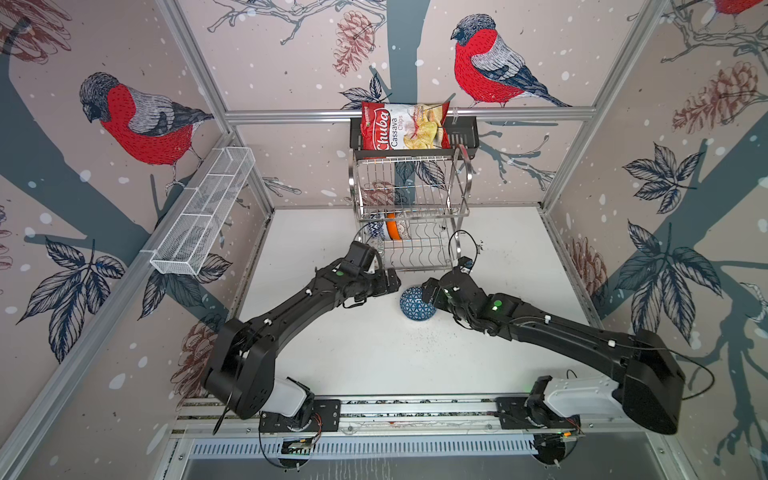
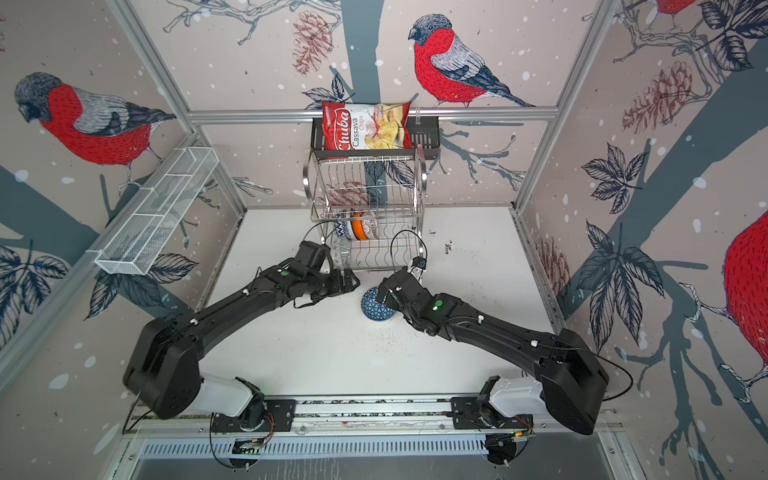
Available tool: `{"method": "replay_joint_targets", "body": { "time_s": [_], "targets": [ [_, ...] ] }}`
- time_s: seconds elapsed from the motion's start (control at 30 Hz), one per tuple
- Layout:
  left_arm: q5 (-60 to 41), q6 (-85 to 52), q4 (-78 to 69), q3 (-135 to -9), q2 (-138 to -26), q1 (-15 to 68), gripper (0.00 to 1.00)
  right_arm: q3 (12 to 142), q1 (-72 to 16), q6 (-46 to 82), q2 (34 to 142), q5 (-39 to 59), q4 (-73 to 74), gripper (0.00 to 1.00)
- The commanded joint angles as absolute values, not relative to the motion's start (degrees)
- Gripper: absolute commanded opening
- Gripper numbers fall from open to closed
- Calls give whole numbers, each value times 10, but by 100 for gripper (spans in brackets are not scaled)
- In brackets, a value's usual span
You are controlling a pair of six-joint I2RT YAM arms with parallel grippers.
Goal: Load the bowls into the dish rack
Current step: 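Close the right gripper on the blue bowl's rim and open the left gripper, then carry the blue bowl into the rack slot beside the green bowl with the right gripper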
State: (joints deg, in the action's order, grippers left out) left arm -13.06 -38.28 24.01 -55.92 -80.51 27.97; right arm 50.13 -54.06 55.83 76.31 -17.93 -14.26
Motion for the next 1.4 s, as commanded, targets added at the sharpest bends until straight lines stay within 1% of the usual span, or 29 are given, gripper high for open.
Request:
{"method": "replay_joint_targets", "body": {
  "time_s": [0.0,0.1,0.2,0.3,0.47,0.63,0.9,1.1,1.23,1.37],
  "targets": [
    [-113,-348,298,-533,-763,239,98,535,-557,525,801,-173,-154,100],
    [-114,-339,315,-499,-722,198,98,592,-583,504,865,-183,-192,100],
    [-144,-341,310,-446,-684,157,98,644,-603,493,925,-187,-227,100],
    [-148,-358,292,-391,-656,150,98,687,-616,490,977,-187,-250,100],
    [-161,-385,272,-375,-644,146,98,745,-621,488,1047,-185,-293,90],
    [-172,-385,271,-367,-652,144,98,785,-622,473,1096,-176,-320,76],
    [-178,-393,261,-369,-673,134,98,787,-616,448,1128,-150,-305,42],
    [-202,-389,238,-378,-714,134,98,777,-608,421,1120,-136,-283,22],
    [-194,-391,242,-393,-739,134,98,761,-600,395,1097,-108,-255,11],
    [-181,-398,244,-404,-746,134,97,737,-585,370,1055,-81,-218,5]
  ]
}}
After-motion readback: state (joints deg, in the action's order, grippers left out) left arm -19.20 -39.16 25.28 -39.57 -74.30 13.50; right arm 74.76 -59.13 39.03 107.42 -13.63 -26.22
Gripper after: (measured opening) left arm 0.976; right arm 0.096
